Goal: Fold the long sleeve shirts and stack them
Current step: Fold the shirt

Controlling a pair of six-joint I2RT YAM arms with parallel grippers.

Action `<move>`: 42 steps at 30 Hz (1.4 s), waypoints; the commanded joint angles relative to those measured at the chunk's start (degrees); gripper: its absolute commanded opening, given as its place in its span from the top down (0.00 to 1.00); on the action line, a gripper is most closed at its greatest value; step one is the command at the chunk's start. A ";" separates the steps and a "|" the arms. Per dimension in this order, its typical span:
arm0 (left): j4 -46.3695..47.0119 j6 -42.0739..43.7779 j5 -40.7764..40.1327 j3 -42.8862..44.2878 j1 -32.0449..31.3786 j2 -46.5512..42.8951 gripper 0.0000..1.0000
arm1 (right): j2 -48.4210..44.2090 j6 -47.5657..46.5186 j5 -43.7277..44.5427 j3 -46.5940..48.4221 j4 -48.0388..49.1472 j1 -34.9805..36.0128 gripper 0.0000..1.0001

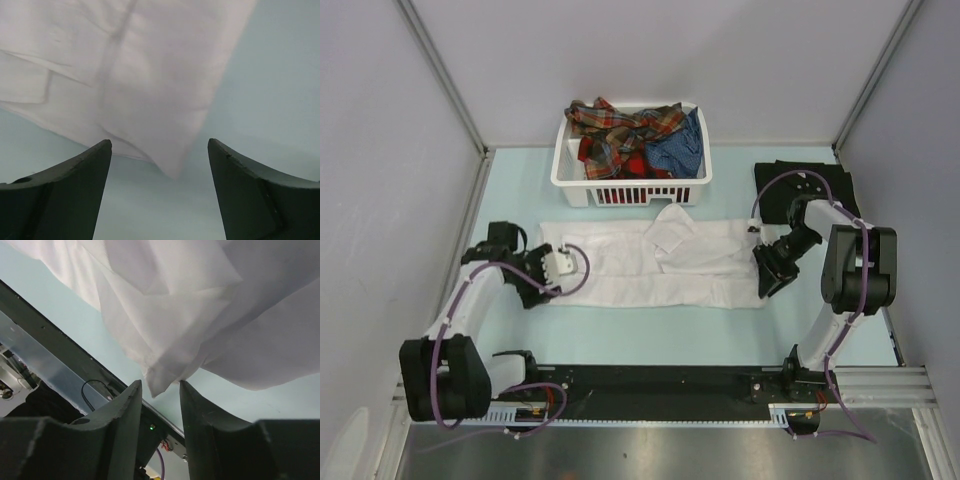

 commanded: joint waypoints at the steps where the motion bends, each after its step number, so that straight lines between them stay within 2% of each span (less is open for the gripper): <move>1: 1.43 17.37 -4.24 -10.23 1.74 -4.91 0.18 | -0.93 0.43 0.76 -1.21 1.18 0.71 0.64; 3: 4.44 17.55 -5.81 -12.01 1.91 -4.65 0.19 | -0.23 0.95 1.29 -1.39 2.67 1.15 0.70; 4: 7.76 17.55 -6.35 -13.84 1.92 -4.39 0.20 | 0.12 1.31 1.55 -1.30 3.02 1.32 0.80; 6: 13.82 17.55 -7.75 -15.96 2.18 -4.21 0.22 | 0.91 1.40 2.08 -0.95 3.29 1.59 0.89; 7: 15.69 17.63 -8.72 -18.06 2.09 -4.21 0.23 | 1.09 1.48 2.17 -0.78 3.29 1.59 0.98; 10: 18.17 19.82 -11.87 -20.62 2.18 -3.16 0.28 | 1.27 1.05 3.13 0.19 2.41 1.94 1.00; 11: 17.56 21.92 -12.67 -20.98 2.44 -2.89 0.41 | 1.18 0.78 3.83 0.45 2.06 2.03 1.00; 13: 15.45 23.51 -13.56 -22.03 4.72 -3.59 0.57 | 0.39 0.08 4.63 0.54 0.83 2.29 1.00; 14: 14.49 25.70 -13.73 -22.21 5.68 -4.03 0.69 | 0.04 -0.79 5.76 0.46 0.31 2.47 1.00; 16: 11.85 27.64 -13.91 -22.56 8.41 -5.78 0.81 | -0.58 -1.68 6.82 0.46 -1.36 2.73 1.00; 17: 11.23 29.22 -13.74 -22.74 9.46 -6.23 0.91 | -1.10 -2.64 7.78 0.37 -1.89 2.73 1.00; 20: 9.03 31.42 -13.56 -23.18 11.32 -7.37 0.97 | -0.94 -3.17 8.85 -0.07 -2.60 3.78 1.00; 22: 6.93 32.22 -13.30 -23.27 11.50 -7.55 0.98 | -0.58 -2.74 8.59 -0.95 -2.33 6.14 1.00; 24: 4.56 33.45 -13.21 -23.27 11.50 -7.90 0.93 | -0.58 -1.95 8.06 -2.09 -1.99 7.65 1.00; 25: 3.76 33.63 -13.38 -23.18 11.50 -8.07 0.86 | -0.93 -1.86 8.15 -2.79 -1.81 8.44 0.92; 26: 2.80 33.02 -13.30 -22.57 11.58 -8.25 0.66 | -1.28 -2.03 8.23 -2.79 -2.07 8.79 0.81; 28: -3.16 32.32 -10.06 -17.42 13.33 -7.73 0.50 | -2.25 -2.73 8.15 -1.14 -3.82 7.75 0.60; 29: -5.80 30.75 -8.39 -14.77 14.12 -6.94 0.44 | -2.42 -3.00 7.71 -0.17 -4.79 6.09 0.55; 30: -10.87 29.51 -4.55 -11.96 15.26 -4.58 0.42 | -2.77 -3.08 7.62 0.89 -6.10 5.29 0.52; 31: -12.84 27.15 -2.94 -6.45 15.54 -3.43 0.40 | -2.86 -3.35 7.36 2.11 -6.72 5.11 0.49; 33: -14.17 23.37 0.22 -0.71 15.63 -0.18 0.36 | -2.78 -3.35 7.18 4.84 -7.08 2.65 0.49; 37: -9.35 13.36 4.46 4.15 15.10 6.13 0.34 | -0.94 -1.16 5.43 7.40 -4.36 2.12 0.50; 42: -6.18 7.80 5.25 8.36 15.01 14.41 0.37 | 1.44 2.97 3.14 8.63 0.65 2.20 0.52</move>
